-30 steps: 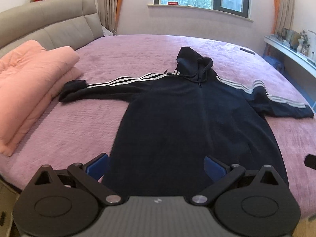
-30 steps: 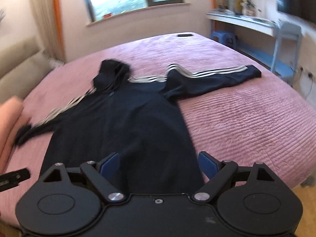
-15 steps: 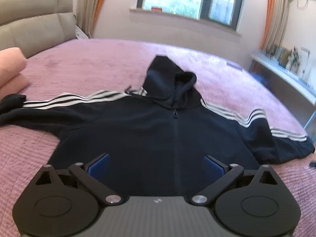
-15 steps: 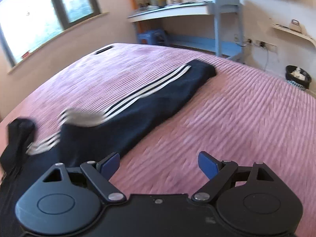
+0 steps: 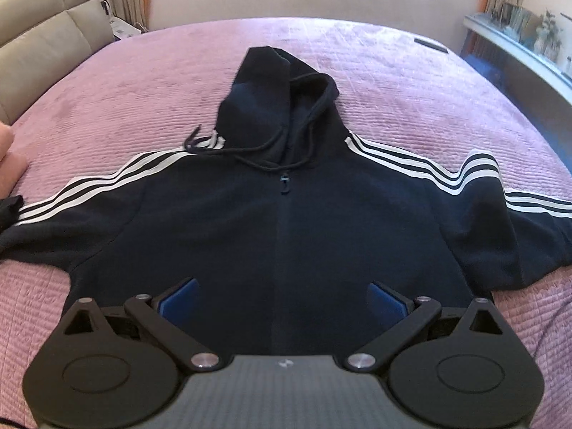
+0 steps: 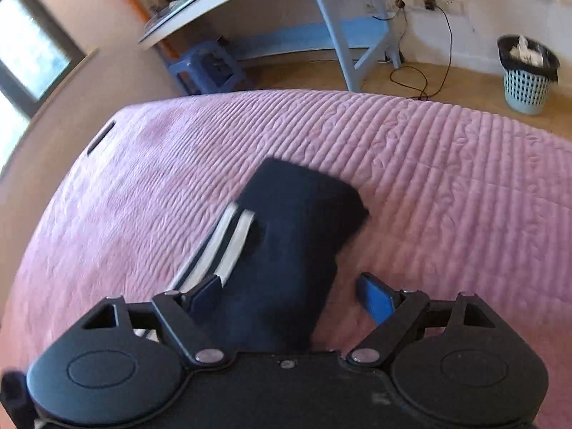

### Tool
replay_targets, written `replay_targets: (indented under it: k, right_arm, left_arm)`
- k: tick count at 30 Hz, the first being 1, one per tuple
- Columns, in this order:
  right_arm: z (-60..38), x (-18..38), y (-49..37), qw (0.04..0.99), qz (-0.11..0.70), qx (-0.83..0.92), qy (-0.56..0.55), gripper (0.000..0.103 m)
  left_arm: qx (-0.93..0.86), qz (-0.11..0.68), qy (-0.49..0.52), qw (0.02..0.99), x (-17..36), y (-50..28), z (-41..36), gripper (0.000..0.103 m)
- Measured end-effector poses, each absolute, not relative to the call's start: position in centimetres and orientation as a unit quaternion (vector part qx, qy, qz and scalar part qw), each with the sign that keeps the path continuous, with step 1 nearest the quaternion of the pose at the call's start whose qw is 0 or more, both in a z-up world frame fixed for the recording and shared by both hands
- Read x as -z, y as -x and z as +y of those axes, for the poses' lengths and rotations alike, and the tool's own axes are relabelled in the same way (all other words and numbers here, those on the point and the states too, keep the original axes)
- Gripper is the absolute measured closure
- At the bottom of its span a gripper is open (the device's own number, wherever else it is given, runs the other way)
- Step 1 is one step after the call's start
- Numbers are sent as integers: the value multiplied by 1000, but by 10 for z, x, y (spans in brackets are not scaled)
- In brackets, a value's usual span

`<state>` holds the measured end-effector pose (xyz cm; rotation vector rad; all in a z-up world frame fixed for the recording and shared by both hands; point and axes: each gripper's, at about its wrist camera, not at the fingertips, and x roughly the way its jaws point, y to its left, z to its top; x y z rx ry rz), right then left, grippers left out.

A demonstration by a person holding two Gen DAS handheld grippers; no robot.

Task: Fold large clothes
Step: 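Grasp the striped sleeve cuff with the right gripper and lift it, then fold the held sleeve across the hoodie body and open the right gripper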

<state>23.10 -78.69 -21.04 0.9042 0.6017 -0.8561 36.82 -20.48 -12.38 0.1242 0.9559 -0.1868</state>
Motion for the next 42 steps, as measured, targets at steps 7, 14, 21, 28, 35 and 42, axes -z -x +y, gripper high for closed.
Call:
replay_targets:
  k: [7, 14, 21, 28, 35, 42]
  right_arm:
    - [-786, 208, -253, 782, 295, 362, -413, 84]
    - [-744, 153, -231, 794, 264, 465, -289, 86]
    - [-675, 126, -252, 814, 284, 459, -213, 86]
    - [-497, 49, -306, 893, 244, 361, -113, 86]
    - [-304, 37, -372, 939, 255, 211, -94, 85]
    - [-154, 93, -431, 940, 322, 60, -99, 54]
  left_arm:
    - [72, 481, -60, 872, 127, -391, -219, 2]
    - [47, 483, -64, 872, 124, -397, -195, 2]
    - [36, 496, -48, 866, 129, -406, -151, 4]
    - [20, 481, -49, 875, 109, -418, -76, 4]
    - [-11, 462, -25, 886, 94, -443, 8, 4]
    - [-29, 454, -31, 890, 100, -457, 65, 4]
